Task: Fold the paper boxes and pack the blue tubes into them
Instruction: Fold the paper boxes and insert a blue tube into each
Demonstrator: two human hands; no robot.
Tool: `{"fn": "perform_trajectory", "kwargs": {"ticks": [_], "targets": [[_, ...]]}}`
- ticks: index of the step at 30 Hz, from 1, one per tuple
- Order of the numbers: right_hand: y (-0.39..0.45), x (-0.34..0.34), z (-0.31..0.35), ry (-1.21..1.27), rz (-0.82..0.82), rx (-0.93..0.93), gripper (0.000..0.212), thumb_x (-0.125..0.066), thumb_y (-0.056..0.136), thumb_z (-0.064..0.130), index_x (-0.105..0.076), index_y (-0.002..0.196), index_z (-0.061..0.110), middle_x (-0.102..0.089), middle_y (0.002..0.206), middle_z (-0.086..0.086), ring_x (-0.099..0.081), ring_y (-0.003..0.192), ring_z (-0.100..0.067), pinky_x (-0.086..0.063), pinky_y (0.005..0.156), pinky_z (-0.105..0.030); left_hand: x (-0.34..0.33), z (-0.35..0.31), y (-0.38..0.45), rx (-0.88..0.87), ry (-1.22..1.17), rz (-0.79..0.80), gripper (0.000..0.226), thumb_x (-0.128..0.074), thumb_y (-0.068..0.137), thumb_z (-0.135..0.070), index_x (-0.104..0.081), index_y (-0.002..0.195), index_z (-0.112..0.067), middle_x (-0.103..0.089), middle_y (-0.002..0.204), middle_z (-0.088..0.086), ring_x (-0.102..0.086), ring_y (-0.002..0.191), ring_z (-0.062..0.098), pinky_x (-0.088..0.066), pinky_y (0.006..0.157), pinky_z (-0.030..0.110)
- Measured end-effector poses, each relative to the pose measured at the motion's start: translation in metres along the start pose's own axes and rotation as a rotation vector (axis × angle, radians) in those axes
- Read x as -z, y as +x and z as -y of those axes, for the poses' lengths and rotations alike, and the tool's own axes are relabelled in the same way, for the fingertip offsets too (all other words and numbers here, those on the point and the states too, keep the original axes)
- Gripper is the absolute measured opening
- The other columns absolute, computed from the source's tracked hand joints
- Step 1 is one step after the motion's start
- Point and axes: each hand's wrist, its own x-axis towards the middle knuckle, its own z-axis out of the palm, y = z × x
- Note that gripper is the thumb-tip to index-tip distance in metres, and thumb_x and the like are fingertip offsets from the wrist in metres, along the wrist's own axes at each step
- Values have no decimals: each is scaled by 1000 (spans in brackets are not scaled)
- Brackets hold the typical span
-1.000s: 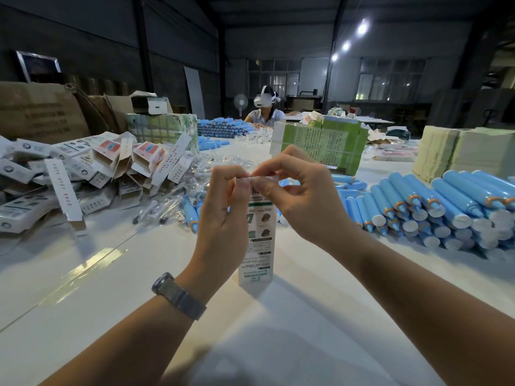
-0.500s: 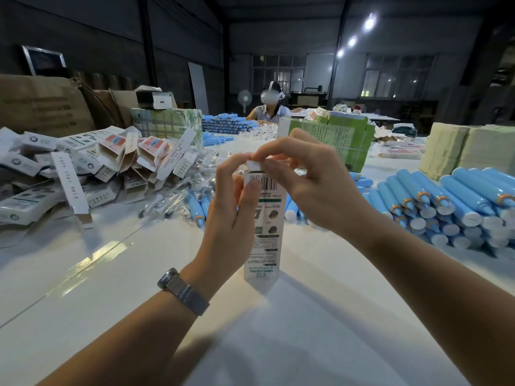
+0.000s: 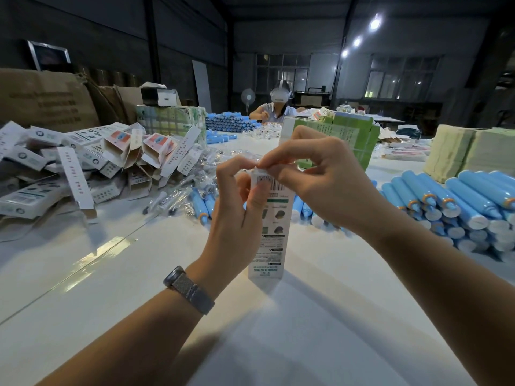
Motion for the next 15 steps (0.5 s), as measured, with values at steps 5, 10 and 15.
{"fn": "perform_trajectory", "kwargs": {"ticks": [5, 10, 15], "targets": [[-3, 3, -6, 77, 21, -10, 20, -70, 85, 11, -69, 97, 27, -65, 94, 6, -64, 96, -11, -59, 77, -34, 1, 2, 1, 0, 10, -18, 16, -40, 102, -35, -34, 107, -48, -60, 88, 6, -62, 70, 31, -52, 57, 53], [-5, 1, -15, 142, 18, 3, 30, -76, 81, -1, -65, 99, 21, -68, 99, -4, -65, 97, -18, -61, 76, -34, 3, 3, 2, -2, 38, -26, 7, -38, 104, -27, -33, 108, -30, -59, 86, 14, -62, 67, 33, -51, 55, 55], [-8, -3, -24, 213, -53, -13, 25, -79, 78, 6, -66, 92, 23, -72, 102, -2, -69, 99, -19, -61, 77, -35, 3, 3, 4, 4, 34, -27, 7, -38, 104, -24, -33, 106, -29, -58, 85, 16, -61, 66, 32, -52, 54, 53]]}}
